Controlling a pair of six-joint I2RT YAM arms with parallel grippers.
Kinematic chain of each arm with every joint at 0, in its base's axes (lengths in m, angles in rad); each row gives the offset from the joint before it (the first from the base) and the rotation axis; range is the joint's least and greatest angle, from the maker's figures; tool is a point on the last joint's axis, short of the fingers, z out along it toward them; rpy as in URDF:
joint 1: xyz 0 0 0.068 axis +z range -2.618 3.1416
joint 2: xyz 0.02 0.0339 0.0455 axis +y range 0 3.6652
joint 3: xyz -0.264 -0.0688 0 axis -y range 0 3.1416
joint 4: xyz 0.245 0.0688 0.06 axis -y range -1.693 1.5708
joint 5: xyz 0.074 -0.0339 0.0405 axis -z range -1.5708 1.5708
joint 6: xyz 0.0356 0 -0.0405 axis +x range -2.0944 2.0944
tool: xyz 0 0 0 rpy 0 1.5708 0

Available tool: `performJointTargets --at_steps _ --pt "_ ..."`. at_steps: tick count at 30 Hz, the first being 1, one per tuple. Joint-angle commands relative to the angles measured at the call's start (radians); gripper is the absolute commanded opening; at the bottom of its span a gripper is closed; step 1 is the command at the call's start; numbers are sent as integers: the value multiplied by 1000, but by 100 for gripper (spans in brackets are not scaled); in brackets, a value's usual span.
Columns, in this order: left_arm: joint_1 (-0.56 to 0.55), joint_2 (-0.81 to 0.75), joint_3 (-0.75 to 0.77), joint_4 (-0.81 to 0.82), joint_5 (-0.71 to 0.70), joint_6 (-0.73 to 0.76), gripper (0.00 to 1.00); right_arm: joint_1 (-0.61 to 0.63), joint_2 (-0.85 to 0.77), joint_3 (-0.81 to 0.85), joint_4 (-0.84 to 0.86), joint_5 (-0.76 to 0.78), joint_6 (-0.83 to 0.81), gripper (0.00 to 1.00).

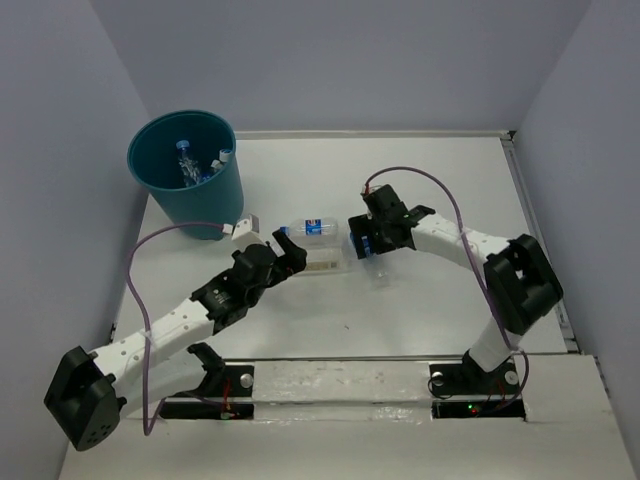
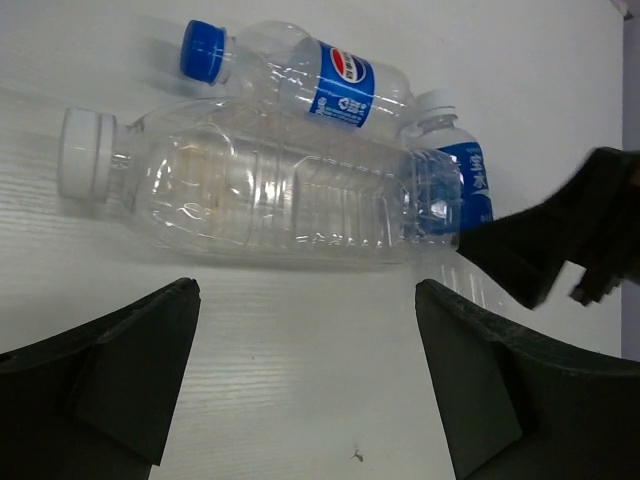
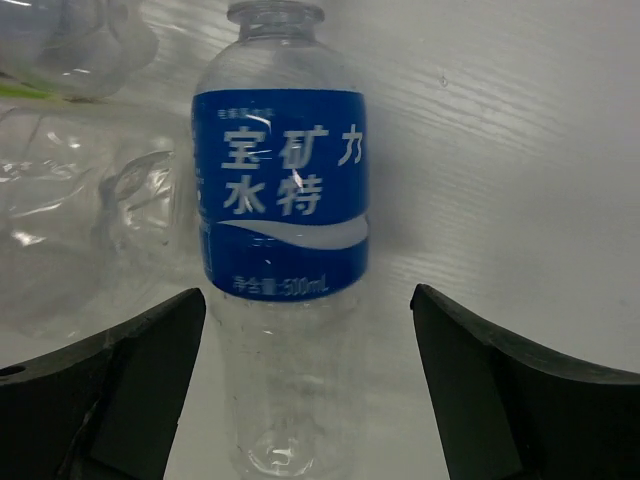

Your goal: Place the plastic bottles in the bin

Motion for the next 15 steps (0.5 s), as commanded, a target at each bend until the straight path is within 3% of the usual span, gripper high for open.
performJointTargets --at_steps 1,3,7,8,10,15 --pt "-82 -41 76 -11 -152 59 99 -12 108 113 22 -29 -34 87" --pt "-116 -58 98 -15 -157 94 99 -12 151 155 26 -29 -36 84" --pt "-136 -89 185 -68 -126 200 99 -21 214 201 -10 10 -37 65" --pt "-137 -103 194 -87 -103 233 99 -21 193 189 -21 43 -36 53" --pt "-137 -119 214 -110 -94 261 99 -21 143 168 -52 82 -31 43" --pt "-137 -250 257 -144 -112 377 99 -21 -95 219 -170 208 -46 41"
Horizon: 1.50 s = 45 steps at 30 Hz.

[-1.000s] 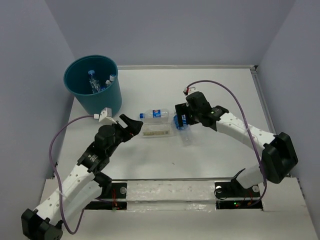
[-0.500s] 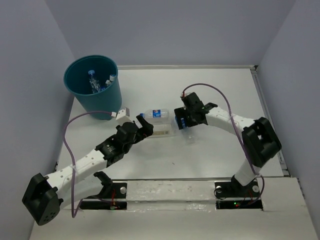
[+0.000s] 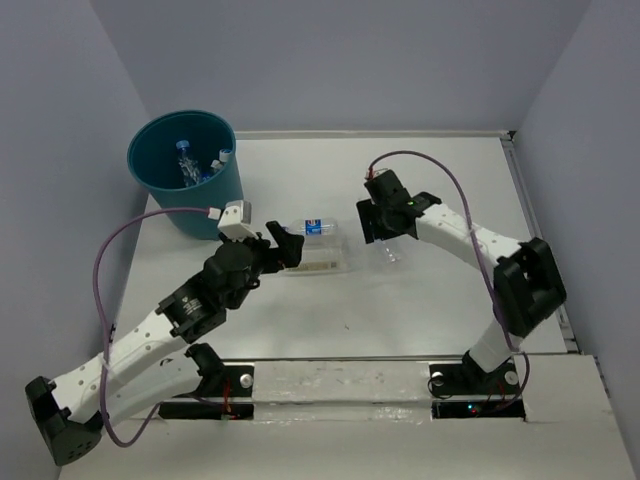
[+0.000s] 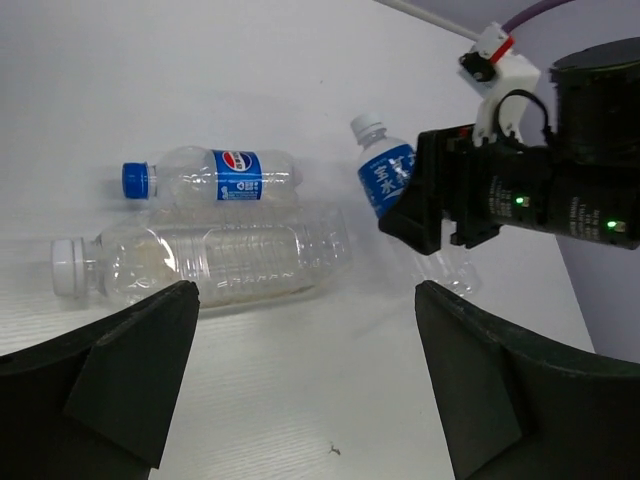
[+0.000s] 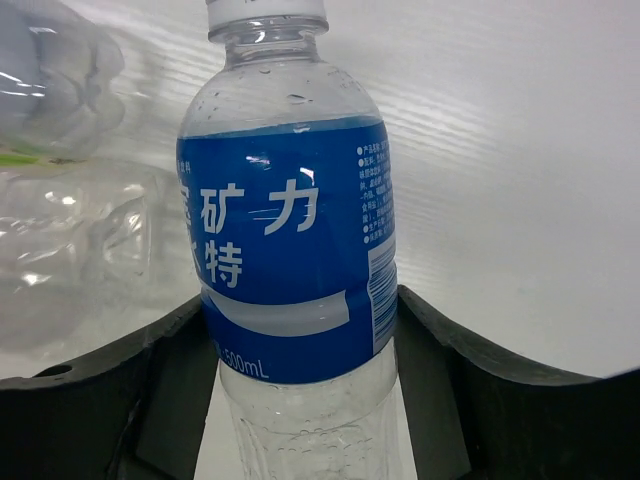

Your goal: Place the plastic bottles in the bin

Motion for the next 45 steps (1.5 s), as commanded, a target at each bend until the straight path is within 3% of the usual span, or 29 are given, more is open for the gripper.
performJointTargets --at_steps 1,4,5,7,11,15,20,24,29,32,38,40,45 --pt "-6 -120 81 -22 -13 160 99 -9 -227 106 -92 94 -22 41" --pt "-6 -216 138 3 13 248 99 17 -305 251 34 -160 -14 41" --pt "-6 -261 157 -3 10 267 99 29 -305 287 96 -302 -7 41" --pt "-6 -322 204 -22 -26 322 99 92 -243 431 234 -415 16 42" --pt "-4 -448 220 -20 -151 406 99 201 -5 746 409 -464 21 42" --pt "-6 -552 174 12 -270 424 99 241 267 1060 618 -538 125 42" --pt "1 -645 82 27 -375 410 99 316 575 1385 886 -445 151 39" --pt "5 -685 48 55 -381 430 99 358 669 1396 1156 -273 35 37" --pt "39 -640 43 70 -340 444 99 378 778 1448 1253 -121 13 40" --pt "103 -587 59 46 -289 425 99 378 835 1471 1244 -43 0 42" --pt "295 -579 48 69 -154 388 99 378 896 1432 1178 -41 -33 46" --pt "329 -576 45 73 -142 384 99 378 916 1447 1129 -49 -45 50" --pt "357 -545 43 73 -125 382 99 378 855 1402 1111 -99 -63 74"
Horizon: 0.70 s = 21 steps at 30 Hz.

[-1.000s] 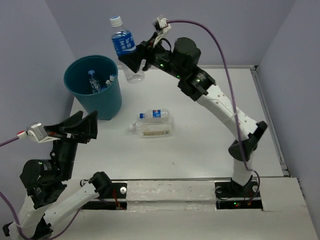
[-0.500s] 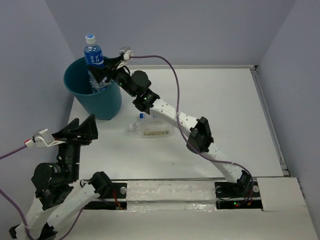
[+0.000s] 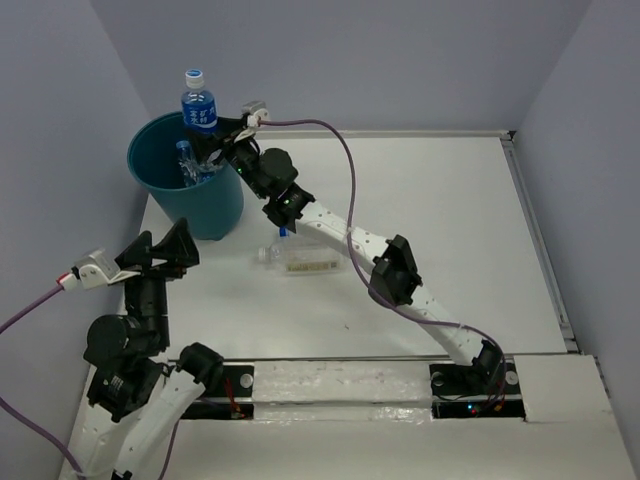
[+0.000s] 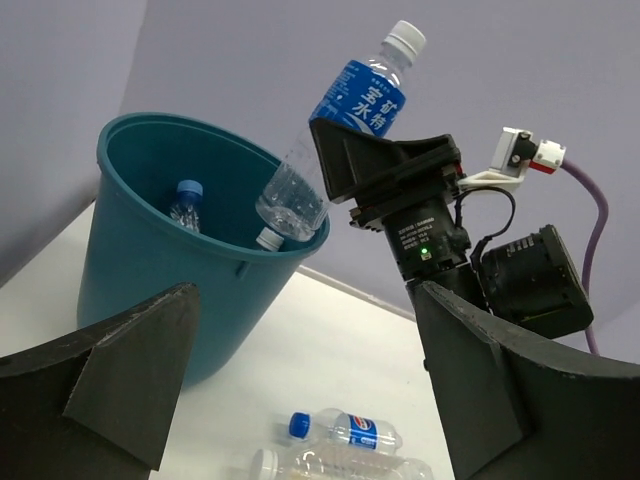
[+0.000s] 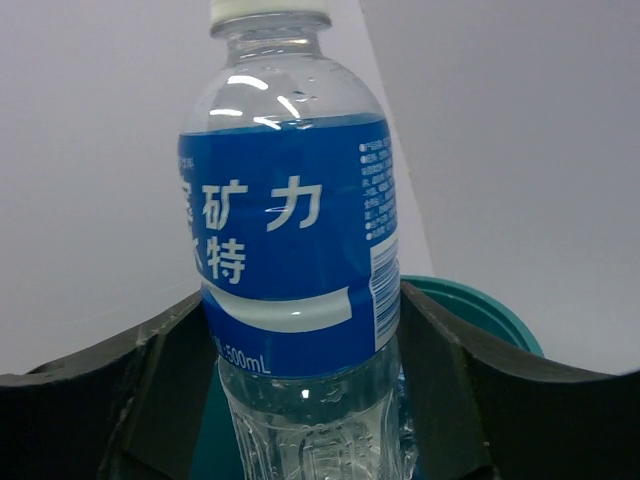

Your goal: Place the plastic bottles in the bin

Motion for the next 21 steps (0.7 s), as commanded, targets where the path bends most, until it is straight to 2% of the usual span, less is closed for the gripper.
performJointTargets --at_steps 1,4,5,8,12,14,17,18,19,21 --pt "12 43 2 51 43 -6 99 3 -48 9 12 -32 -49 77" --pt "25 63 3 48 52 -9 99 3 -70 5 -7 -51 -71 80" --pt "28 66 3 48 58 -11 99 3 -84 -6 -19 -54 -81 85" --pt "42 65 2 50 57 -11 99 3 -104 -18 -51 -77 -82 91" --pt "45 65 0 50 46 -8 99 3 -131 -3 -102 -114 -92 90" --pt "45 65 0 48 32 -5 99 3 -217 -50 -122 -134 -121 87" --pt "45 59 -1 45 11 0 99 3 -364 -257 -166 -218 -201 87" --pt "45 54 -3 45 9 0 99 3 -477 -321 -184 -238 -248 87" --pt "45 51 -3 45 6 -2 99 -15 -539 -471 -216 -253 -272 87" --pt "43 40 -1 48 0 0 99 -42 -654 -613 -269 -349 -302 88"
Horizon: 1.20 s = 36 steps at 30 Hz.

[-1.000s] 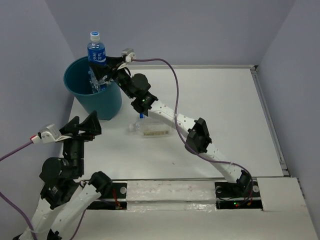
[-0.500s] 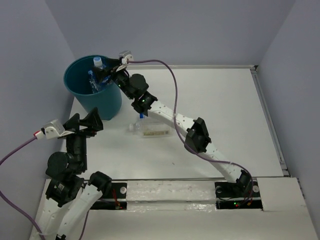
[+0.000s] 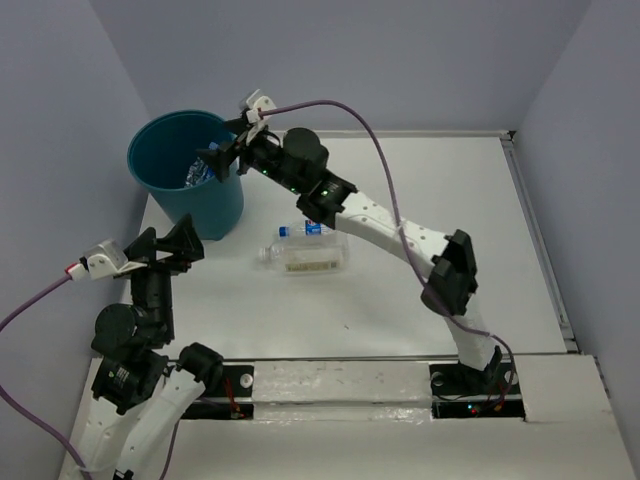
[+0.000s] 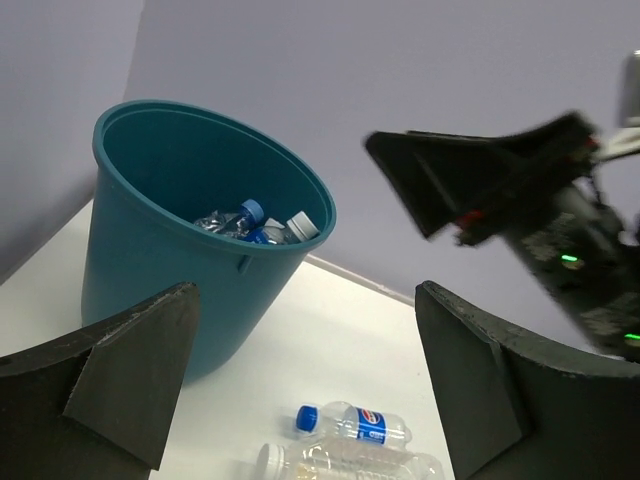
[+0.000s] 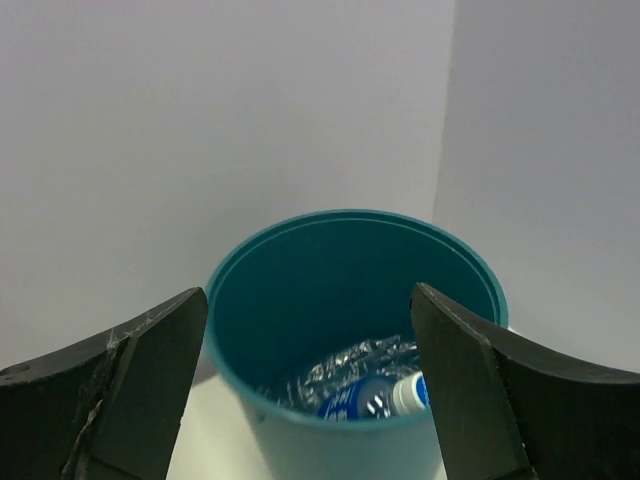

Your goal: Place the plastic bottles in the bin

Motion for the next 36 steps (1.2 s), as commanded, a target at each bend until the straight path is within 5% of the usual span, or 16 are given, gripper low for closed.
performJointTargets --at_steps 1,5,10,28,36 --pt "6 -16 -3 41 -27 11 99 -54 -369 -264 -130 -202 -122 88" --pt "8 -25 0 41 -35 8 99 -130 -487 -410 -451 -375 -149 92" --pt "8 -24 -3 41 -44 6 99 -130 -465 -421 -757 -310 -257 100" --pt "8 24 -3 47 -23 16 99 -107 -130 -205 -1136 -165 -504 100" --pt "9 27 -1 47 -17 16 99 -65 -82 -201 -1176 -165 -519 100"
